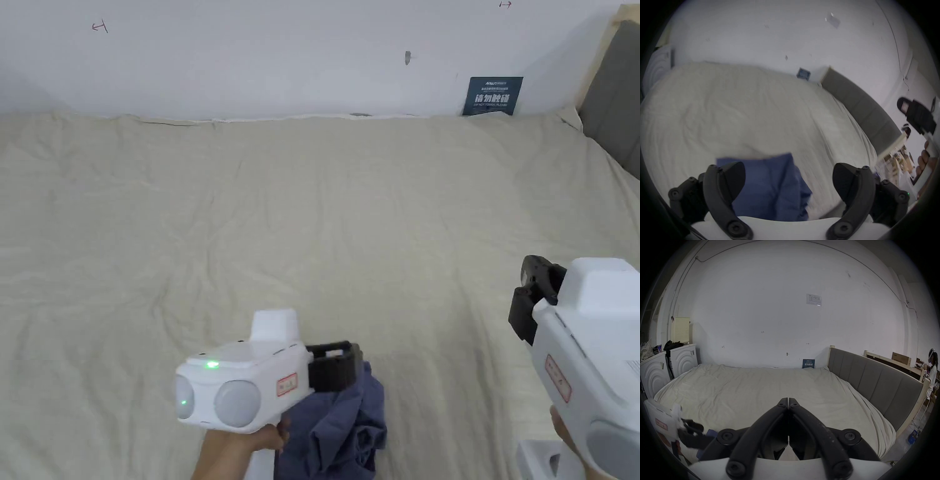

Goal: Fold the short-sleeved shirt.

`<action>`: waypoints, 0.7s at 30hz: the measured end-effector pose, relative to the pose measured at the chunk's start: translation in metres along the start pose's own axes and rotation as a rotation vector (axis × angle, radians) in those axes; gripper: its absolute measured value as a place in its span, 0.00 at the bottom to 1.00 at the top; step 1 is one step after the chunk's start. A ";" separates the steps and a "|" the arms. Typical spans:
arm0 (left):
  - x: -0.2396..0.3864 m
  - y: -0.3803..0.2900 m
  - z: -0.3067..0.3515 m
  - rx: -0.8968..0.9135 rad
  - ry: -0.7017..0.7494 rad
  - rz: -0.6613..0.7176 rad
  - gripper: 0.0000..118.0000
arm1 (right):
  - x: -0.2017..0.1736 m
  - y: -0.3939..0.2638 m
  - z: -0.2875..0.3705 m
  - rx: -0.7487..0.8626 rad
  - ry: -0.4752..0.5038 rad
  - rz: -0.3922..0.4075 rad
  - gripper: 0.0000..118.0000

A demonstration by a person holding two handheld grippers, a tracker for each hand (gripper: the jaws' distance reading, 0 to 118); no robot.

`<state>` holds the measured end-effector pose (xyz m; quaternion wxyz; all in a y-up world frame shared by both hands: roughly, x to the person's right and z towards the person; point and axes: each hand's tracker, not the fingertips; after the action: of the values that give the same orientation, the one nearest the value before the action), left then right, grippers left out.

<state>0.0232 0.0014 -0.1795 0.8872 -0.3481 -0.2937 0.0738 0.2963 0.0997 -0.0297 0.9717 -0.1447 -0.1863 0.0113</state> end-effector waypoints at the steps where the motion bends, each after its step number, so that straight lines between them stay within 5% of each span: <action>1: -0.003 -0.001 0.005 0.053 0.030 -0.009 0.79 | 0.000 0.000 0.000 0.001 0.003 0.000 0.01; 2: -0.007 -0.002 0.009 0.096 0.071 -0.024 0.65 | 0.000 0.000 0.000 0.002 0.004 0.001 0.01; 3: -0.010 -0.003 0.010 0.117 0.101 -0.037 0.45 | -0.001 0.000 0.000 0.002 0.005 0.001 0.01; 4: -0.014 -0.005 0.010 0.123 0.132 -0.055 0.15 | -0.001 0.000 0.000 0.001 0.006 0.001 0.01; 5: -0.017 -0.008 0.006 0.114 0.152 -0.059 0.00 | -0.001 0.000 0.000 -0.001 0.007 0.000 0.01; 13: -0.019 -0.051 -0.022 0.017 0.195 -0.121 0.00 | 0.002 -0.003 -0.001 -0.008 0.006 0.000 0.01; 21: 0.032 -0.086 -0.055 -0.084 0.062 -0.206 0.00 | 0.014 -0.008 0.000 -0.021 -0.012 -0.001 0.01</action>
<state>0.0743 -0.0840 -0.1399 0.8834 -0.3550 -0.3032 -0.0411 0.3087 0.0936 -0.0225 0.9690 -0.1549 -0.1924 0.0098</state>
